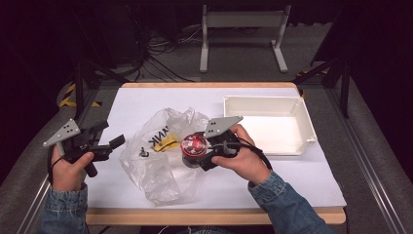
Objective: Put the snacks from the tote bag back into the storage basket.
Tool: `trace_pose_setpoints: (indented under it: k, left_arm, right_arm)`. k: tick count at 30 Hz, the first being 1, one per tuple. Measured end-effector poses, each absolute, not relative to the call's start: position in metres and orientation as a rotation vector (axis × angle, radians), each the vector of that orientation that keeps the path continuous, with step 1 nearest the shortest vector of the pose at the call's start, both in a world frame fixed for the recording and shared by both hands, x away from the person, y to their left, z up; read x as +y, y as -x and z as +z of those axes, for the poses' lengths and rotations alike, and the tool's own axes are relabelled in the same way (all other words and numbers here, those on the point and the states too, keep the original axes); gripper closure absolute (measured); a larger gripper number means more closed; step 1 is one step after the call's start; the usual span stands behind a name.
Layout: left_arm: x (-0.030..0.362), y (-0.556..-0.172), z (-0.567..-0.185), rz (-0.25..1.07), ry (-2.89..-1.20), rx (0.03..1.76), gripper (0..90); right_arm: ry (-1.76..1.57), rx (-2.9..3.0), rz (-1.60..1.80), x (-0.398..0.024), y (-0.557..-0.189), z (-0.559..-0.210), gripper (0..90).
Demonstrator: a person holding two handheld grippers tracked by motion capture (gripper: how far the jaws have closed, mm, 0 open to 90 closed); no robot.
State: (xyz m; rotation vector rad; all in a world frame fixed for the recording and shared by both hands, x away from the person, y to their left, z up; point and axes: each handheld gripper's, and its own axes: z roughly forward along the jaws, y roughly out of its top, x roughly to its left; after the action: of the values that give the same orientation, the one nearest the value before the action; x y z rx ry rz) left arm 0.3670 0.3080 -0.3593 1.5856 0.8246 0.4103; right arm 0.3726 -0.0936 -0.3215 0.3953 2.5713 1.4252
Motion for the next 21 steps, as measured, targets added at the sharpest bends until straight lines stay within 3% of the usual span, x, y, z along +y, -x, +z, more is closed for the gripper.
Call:
trace_pose_setpoints:
  k: [21]
  left_arm:
    - [0.319,-0.374,-0.362,0.454,-1.639,0.933,2.3]
  right_arm:
    - [-0.476,2.519,1.424,-0.137,-0.377,-0.296,22.2]
